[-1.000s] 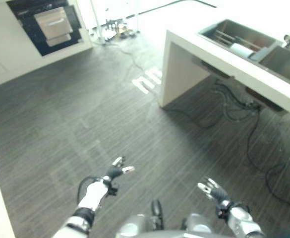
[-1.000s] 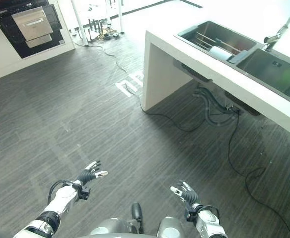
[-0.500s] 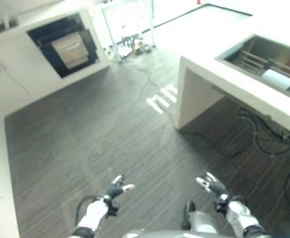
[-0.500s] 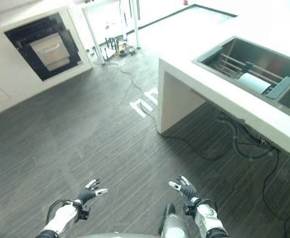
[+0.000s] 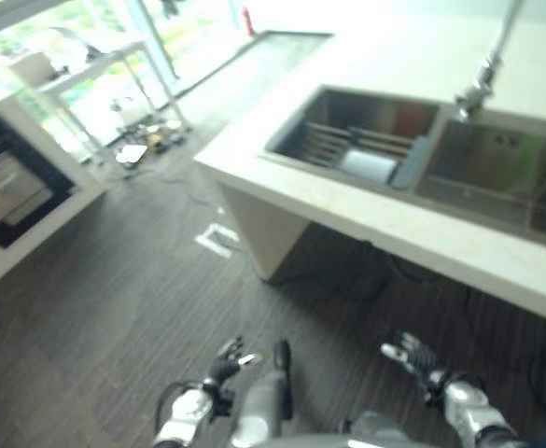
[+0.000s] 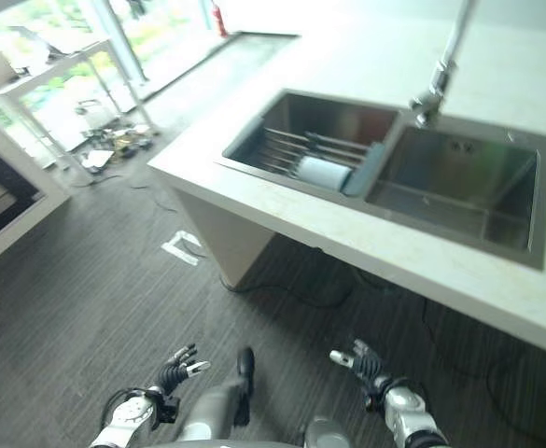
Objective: Place the dishes in the dishwasher.
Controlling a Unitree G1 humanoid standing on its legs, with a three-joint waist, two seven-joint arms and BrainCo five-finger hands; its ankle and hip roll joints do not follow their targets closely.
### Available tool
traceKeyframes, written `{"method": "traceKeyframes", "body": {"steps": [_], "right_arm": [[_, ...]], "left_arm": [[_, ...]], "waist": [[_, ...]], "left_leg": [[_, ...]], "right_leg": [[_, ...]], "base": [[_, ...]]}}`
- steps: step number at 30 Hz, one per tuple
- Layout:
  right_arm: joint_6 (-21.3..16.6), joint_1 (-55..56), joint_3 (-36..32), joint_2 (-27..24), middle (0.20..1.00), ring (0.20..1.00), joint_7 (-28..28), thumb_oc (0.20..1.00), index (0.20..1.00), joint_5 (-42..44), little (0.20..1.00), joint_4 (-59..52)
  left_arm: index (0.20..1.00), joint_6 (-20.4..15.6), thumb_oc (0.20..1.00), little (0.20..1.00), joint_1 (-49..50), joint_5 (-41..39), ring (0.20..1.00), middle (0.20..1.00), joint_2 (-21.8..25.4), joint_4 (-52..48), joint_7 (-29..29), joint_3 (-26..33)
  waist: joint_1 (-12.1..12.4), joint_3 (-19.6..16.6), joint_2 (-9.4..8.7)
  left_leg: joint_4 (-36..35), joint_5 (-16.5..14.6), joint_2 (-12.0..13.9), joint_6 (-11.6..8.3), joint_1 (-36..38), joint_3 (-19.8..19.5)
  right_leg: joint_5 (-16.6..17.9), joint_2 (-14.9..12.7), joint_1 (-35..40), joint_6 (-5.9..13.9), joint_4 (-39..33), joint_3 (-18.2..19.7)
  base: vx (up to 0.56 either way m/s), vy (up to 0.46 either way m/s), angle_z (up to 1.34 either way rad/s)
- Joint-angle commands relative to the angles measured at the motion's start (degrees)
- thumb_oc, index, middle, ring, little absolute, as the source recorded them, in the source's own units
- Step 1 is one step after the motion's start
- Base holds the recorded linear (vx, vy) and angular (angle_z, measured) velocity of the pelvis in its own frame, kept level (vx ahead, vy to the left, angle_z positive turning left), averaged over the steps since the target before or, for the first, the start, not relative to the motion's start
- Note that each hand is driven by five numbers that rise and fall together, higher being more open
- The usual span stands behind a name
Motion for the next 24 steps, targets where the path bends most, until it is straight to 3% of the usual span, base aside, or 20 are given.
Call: {"method": "traceKeyframes", "body": {"steps": [1,5,12,16,18,19,21,22,24], "right_arm": [[-1.0,-2.6,-1.1,0.4,1.0,1.0,-0.7,1.0,1.0,-0.9,1.0,-1.4],[-2.3,-1.7,-2.5,1.9,1.0,1.0,-0.3,1.0,1.0,-1.2,1.0,2.6],[-3.9,-2.6,-4.2,3.2,1.0,1.0,-2.5,1.0,1.0,-0.6,1.0,7.2],[-2.8,-3.1,-5.4,3.7,1.0,1.0,-7.4,1.0,1.0,-2.3,1.0,8.0],[-2.0,-3.3,-6.3,4.0,1.0,1.0,-10.1,1.0,1.0,-1.9,1.0,9.6],[-0.9,-3.4,-7.5,3.8,1.0,1.0,-10.8,1.0,1.0,-2.5,1.0,10.6],[0.3,-3.8,-8.4,3.6,1.0,1.0,-10.5,1.0,1.0,-3.6,1.0,11.9],[1.0,-4.0,-8.8,3.7,1.0,1.0,-10.4,1.0,1.0,-4.4,1.0,12.7],[1.7,-3.7,-9.9,4.0,1.0,1.0,-10.8,1.0,1.0,-4.9,1.0,14.1]], "left_arm": [[1.0,-1.7,1.0,1.0,-4.1,-1.6,1.0,1.0,2.2,-3.8,-0.8,0.7],[1.0,-2.7,1.0,1.0,-5.8,-1.3,1.0,1.0,3.1,-1.6,0.2,0.1],[1.0,-4.2,1.0,1.0,-6.3,-1.1,1.0,1.0,3.4,1.2,0.6,0.5],[1.0,-4.1,1.0,1.0,-6.3,-0.3,1.0,1.0,3.6,1.8,0.3,0.8],[1.0,-4.1,1.0,1.0,-6.6,-0.3,1.0,1.0,3.6,2.7,0.6,0.8],[1.0,-3.6,1.0,1.0,-6.7,-1.5,1.0,1.0,3.7,3.3,1.6,0.9],[1.0,-2.9,1.0,1.0,-6.6,-2.8,1.0,1.0,3.6,3.8,2.5,2.0],[1.0,-2.4,1.0,1.0,-6.2,-3.9,1.0,1.0,3.5,4.0,2.9,2.8],[1.0,-0.7,1.0,1.0,-5.6,-6.4,1.0,1.0,3.5,4.5,2.1,4.0]], "waist": [[2.7,0.1,-0.63],[1.7,-0.9,0.7],[1.6,-1.3,1.14],[1.9,-1.3,1.01],[1.7,-0.7,0.93],[1.7,-0.2,1.08],[2.3,0.1,0.7],[2.7,0.3,0.65],[2.1,0.3,0.8]], "left_leg": [[1.8,-1.7,0.6,-0.16,10.3,1.9],[-4.5,-2.0,-0.1,1.3,15.7,2.5],[-5.1,-4.1,-1.7,3.88,17.5,3.0],[-5.4,-5.1,-2.1,5.29,17.8,5.5],[-5.7,-5.8,-2.6,6.5,18.3,6.7],[-5.9,-6.3,-2.4,6.73,18.8,7.8],[-6.1,-7.1,-2.2,5.76,20.1,10.2],[-6.3,-7.8,-2.0,5.48,21.2,11.7],[-6.2,-8.4,-1.4,5.18,22.3,12.3]], "right_leg": [[8.7,-2.2,-1.1,5.82,-9.1,2.3],[7.4,-2.7,-3.1,6.39,-5.4,0.4],[7.6,-4.1,-5.7,7.53,-3.1,0.7],[7.7,-5.7,-7.0,8.7,0.9,-0.5],[8.7,-6.9,-9.2,9.66,6.8,-0.8],[9.5,-7.9,-10.8,9.95,9.5,-1.8],[9.4,-9.8,-10.1,10.63,6.2,-5.2],[12.1,-11.7,-10.9,11.37,5.2,-7.1],[12.8,-12.0,-11.9,11.99,3.8,-6.6]], "base": [[0.16,0.233,-0.49],[0.1,0.219,0.23],[0.03,0.137,0.03],[0.0,0.125,-0.34],[-0.03,0.12,-0.57],[-0.04,0.06,-0.67],[0.03,-0.025,-1.02],[0.07,-0.084,-1.28],[0.07,-0.173,-0.92]]}}
